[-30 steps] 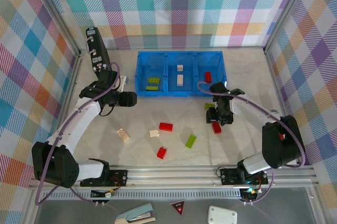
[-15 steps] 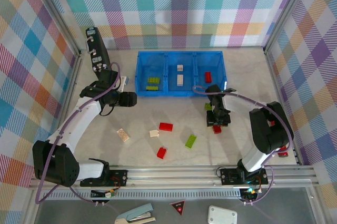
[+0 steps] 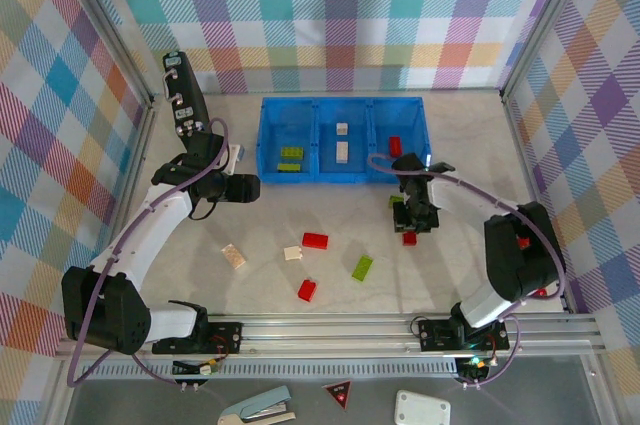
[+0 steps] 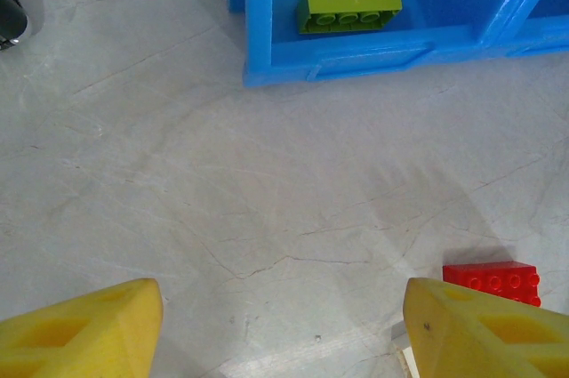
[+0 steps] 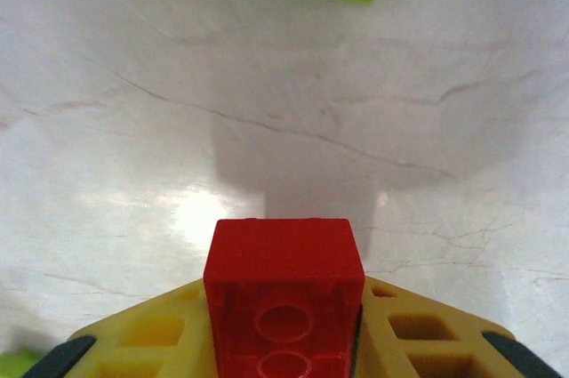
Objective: Sort the legos into containers by color
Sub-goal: Pick up the lego from the middle-right of the table, then place the lego in the container.
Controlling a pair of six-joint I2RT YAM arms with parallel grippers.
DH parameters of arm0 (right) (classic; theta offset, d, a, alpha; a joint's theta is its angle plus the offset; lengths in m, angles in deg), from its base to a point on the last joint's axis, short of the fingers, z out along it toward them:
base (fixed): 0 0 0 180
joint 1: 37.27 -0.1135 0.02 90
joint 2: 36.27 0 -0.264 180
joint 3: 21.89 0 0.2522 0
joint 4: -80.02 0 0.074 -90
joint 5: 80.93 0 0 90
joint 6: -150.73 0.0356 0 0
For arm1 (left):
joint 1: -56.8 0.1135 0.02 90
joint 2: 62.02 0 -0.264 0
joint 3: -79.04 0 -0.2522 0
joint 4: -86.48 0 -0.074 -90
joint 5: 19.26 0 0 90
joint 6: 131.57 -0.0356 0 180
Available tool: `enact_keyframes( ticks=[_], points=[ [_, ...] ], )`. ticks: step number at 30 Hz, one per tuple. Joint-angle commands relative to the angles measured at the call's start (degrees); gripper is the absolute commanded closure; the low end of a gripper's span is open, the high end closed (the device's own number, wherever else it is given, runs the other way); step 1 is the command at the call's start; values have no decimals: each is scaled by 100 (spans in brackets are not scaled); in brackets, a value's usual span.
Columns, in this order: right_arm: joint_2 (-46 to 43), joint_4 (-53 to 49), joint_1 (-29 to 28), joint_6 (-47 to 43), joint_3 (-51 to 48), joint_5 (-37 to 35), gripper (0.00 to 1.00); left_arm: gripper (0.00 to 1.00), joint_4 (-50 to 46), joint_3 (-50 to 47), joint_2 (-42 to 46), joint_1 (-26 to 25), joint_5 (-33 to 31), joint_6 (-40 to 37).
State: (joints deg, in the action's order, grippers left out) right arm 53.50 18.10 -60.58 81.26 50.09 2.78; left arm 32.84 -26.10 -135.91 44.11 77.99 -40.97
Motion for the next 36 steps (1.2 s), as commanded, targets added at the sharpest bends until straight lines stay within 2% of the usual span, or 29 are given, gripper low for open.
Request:
enact_keyframes(
  ticks=[1, 6, 9, 20, 27, 36],
  points=[
    [-233, -120, 19, 82, 479, 132, 67, 28, 77, 78, 58, 38, 5, 37],
    [25, -132, 76, -81, 1320, 135, 67, 28, 72, 73, 54, 38, 2, 38],
    [393, -89, 339, -182, 1883, 322, 67, 28, 69, 78, 37, 38, -26, 37],
    [2478, -126, 892, -863, 4277, 903, 69, 28, 33, 113, -1, 38, -74, 13],
    [3783, -420, 1034, -1208, 5695, 1042, 69, 28, -1, 139, 17, 38, -92, 1],
    [4842, -638, 1118, -1210, 6906, 1029, 66, 28, 11, 99, 85, 38, -39, -5]
  ],
)
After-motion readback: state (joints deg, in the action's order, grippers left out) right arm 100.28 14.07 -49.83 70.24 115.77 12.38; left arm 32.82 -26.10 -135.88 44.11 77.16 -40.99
